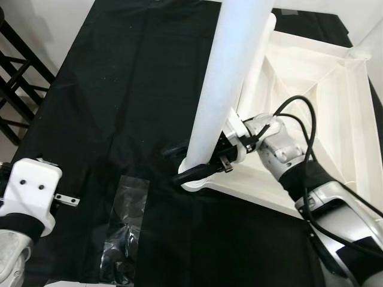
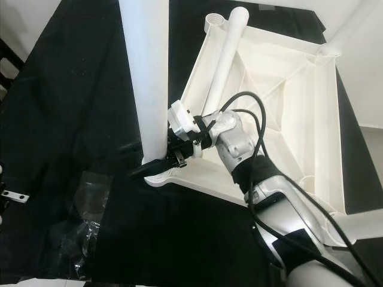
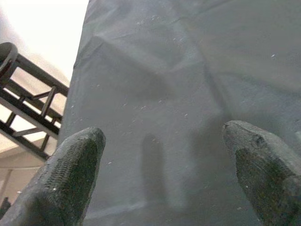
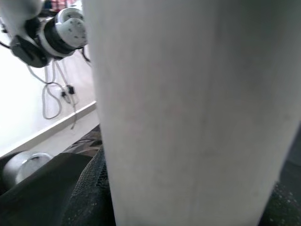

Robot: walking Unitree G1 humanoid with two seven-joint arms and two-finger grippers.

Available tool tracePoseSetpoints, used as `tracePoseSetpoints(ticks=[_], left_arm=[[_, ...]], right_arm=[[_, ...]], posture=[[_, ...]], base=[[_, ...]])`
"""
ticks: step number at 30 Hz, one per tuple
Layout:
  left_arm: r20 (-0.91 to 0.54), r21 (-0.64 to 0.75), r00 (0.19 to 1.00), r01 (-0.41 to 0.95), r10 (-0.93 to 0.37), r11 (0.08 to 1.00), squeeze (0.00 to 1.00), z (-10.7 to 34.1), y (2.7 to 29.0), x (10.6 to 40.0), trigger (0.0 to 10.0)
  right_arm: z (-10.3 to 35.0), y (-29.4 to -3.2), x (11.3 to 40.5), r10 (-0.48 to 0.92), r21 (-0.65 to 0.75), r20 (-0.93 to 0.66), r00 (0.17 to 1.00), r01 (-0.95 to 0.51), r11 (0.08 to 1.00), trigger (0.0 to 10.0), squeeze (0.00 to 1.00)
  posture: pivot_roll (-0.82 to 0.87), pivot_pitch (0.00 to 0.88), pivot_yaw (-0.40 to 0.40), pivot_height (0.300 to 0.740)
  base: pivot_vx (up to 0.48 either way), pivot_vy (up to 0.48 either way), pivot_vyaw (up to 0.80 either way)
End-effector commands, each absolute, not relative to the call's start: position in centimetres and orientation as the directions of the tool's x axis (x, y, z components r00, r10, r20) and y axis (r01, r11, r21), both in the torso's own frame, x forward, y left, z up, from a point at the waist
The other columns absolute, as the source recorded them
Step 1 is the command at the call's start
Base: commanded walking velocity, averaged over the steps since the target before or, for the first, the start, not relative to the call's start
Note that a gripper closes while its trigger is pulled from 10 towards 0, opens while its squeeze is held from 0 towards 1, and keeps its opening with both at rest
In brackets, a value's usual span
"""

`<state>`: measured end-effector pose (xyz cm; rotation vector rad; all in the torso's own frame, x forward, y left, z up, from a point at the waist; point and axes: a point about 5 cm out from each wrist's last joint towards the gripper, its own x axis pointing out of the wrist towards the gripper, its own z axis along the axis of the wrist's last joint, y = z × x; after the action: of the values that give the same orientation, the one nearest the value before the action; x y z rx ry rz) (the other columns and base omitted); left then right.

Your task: Building children table

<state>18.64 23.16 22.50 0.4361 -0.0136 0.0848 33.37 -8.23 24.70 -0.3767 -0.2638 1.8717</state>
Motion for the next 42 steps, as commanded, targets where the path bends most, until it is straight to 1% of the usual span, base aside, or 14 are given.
tracePoseSetpoints(ticks=[1,3,8,9,11,12,13,15,20,34,37,38,41,42], left_arm=[[0.026,0.404,0.996,-0.087,0.084,0.911,0.0,21.8,22.9,19.1,10.0],[0.035,0.393,0.996,-0.092,0.085,0.915,0.0,21.7,22.9,19.5,10.0],[0.045,0.377,0.995,-0.102,0.092,0.92,0.0,21.7,22.8,19.8,10.0],[0.051,0.372,0.995,-0.101,0.088,0.923,0.0,21.7,22.7,20.1,10.0],[0.056,0.37,0.995,-0.1,0.085,0.924,0.0,21.7,22.6,20.3,10.0],[0.06,0.372,0.995,-0.094,0.077,0.923,0.0,21.7,22.6,20.5,10.0],[0.06,0.372,0.995,-0.094,0.077,0.923,0.0,21.7,22.6,20.5,10.0],[0.06,0.374,0.995,-0.092,0.075,0.923,0.0,21.7,22.7,20.5,10.0],[0.073,0.369,0.994,-0.103,0.081,0.924,0.0,21.9,23.0,21.1,10.0],[0.178,0.282,0.982,0.009,-0.061,0.959,0.0,24.7,22.8,24.2,10.0],[0.233,0.225,0.957,0.122,-0.175,0.967,0.0,26.9,22.9,25.6,10.0],[0.276,0.17,0.906,0.282,-0.32,0.944,0.0,29.0,22.5,26.5,10.0],[0.294,0.148,0.88,0.344,-0.374,0.927,0.0,29.7,22.3,26.8,10.0],[0.309,0.13,0.832,0.443,-0.461,0.887,1.0,30.6,21.8,27.0,10.0]], right_arm=[[17.9,-9.4,33.0,0.951,-0.175,-0.277,-0.136,-0.966,-0.19,10.0,0.0],[17.4,-9.3,32.9,0.962,-0.165,-0.27,-0.041,-0.982,-0.088,10.0,0.0],[16.6,-9.5,32.7,0.957,-0.113,-0.285,0.054,-0.993,0.023,10.0,0.0],[15.4,-9.0,31.8,0.946,-0.096,-0.295,0.136,-0.989,0.113,10.0,0.0],[14.6,-8.6,31.1,0.934,-0.09,-0.302,0.193,-0.981,0.174,10.0,0.0],[12.7,-7.2,30.7,0.722,-0.1,-0.251,0.645,-0.759,0.643,10.0,0.0],[12.7,-7.2,30.7,0.722,-0.1,-0.251,0.645,-0.759,0.643,10.0,0.0],[12.2,-7.3,30.7,0.574,-0.097,-0.244,0.782,-0.608,0.788,10.0,0.0],[11.4,-4.7,27.6,0.515,-0.011,-0.211,0.831,-0.528,0.849,10.0,0.0],[12.1,-4.3,28.3,0.341,-0.194,-0.186,0.921,-0.375,0.907,10.0,0.0],[11.6,-3.9,27.9,0.296,-0.217,-0.18,0.938,-0.332,0.918,10.0,0.0],[11.2,-3.5,27.8,0.284,-0.212,-0.178,0.942,-0.318,0.924,10.0,0.0],[11.1,-3.5,27.8,0.28,-0.21,-0.177,0.944,-0.314,0.926,10.0,0.0],[11.1,-3.6,28.0,0.272,-0.215,-0.175,0.946,-0.307,0.927,10.0,0.0]], posture=[[0.07,0.362,-0.137,0.74],[0.06,0.354,-0.139,0.74],[0.04,0.34,-0.144,0.74],[0.03,0.329,-0.135,0.74],[0.03,0.329,-0.135,0.74],[0.02,0.323,-0.135,0.74],[0.02,0.323,-0.135,0.74],[0.02,0.323,-0.135,0.74],[0.02,0.316,-0.083,0.74],[0.03,0.253,-0.054,0.74],[0.03,0.239,-0.048,0.74],[0.03,0.229,-0.042,0.74],[0.03,0.229,-0.042,0.74],[0.03,0.221,-0.038,0.74]], base=[[0.0,0.0,0.0],[0.0,0.0,0.0],[0.0,0.0,0.0],[0.0,0.0,0.0],[0.0,0.0,0.0],[0.0,0.0,0.0],[0.0,0.0,0.0],[0.0,0.0,0.0],[0.0,0.0,0.0],[0.0,0.0,0.0],[0.0,0.0,0.0],[0.0,0.0,0.0],[0.0,0.0,0.0],[0.0,0.0,0.0]])
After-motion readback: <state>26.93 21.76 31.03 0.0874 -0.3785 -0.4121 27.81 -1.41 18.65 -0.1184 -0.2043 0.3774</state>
